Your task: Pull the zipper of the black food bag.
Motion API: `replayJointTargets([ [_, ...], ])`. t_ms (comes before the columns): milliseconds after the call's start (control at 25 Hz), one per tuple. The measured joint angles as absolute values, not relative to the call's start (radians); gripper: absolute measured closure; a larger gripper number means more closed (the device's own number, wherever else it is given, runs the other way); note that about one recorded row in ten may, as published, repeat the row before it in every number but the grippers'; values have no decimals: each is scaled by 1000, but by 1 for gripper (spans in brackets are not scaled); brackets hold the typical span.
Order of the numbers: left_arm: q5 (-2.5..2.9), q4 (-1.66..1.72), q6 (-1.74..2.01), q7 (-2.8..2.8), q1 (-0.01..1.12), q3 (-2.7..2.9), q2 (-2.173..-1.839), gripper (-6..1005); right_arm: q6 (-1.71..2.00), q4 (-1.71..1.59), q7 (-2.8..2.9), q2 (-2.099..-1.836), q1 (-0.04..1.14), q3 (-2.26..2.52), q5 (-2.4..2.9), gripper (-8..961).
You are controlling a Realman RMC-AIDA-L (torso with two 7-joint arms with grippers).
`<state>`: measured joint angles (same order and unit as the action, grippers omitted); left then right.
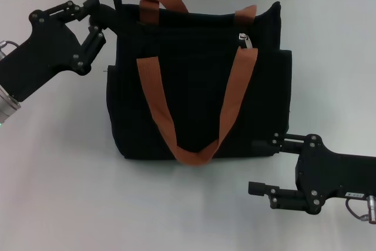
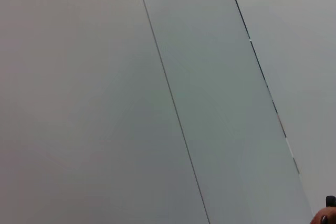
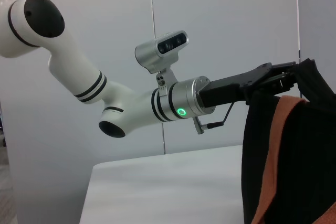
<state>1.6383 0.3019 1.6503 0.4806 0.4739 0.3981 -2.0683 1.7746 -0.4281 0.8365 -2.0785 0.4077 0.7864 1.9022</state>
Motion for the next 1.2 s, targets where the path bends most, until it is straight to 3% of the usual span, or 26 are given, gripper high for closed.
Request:
replayJointTargets([
  [80,1642,314,1649,515,469,399,-2065,867,1775,-428,836,-2079,407,784,1902,277],
  [280,1697,479,1644,736,416,409,-2046,647,1771,-427,836,-2079,411,782,1902,277],
  [400,1782,593,1656,930,393,438,-2005,531,1768,-425,836,-2079,416,782,1902,276],
  [520,1861,641,1692,1107,390,485,-1939,415,1765,-424,841,-2079,420,780,1902,276],
  [640,1886,645,1786,1196,395,496,-1894,235,1756,-418,843,-2079,422,781,1902,276],
  [840,1886,633,1935,1219,399,493,-1897,201,1751,-414,846,-2079,427,782,1902,275],
  [1120,1896,588,2007,1193,407,590,-1967,201,1739,-413,842,-2079,428,790,1904,275],
  [1200,1896,588,2007,1193,407,590,-1967,201,1735,-401,839,-2079,429,795,1907,276],
])
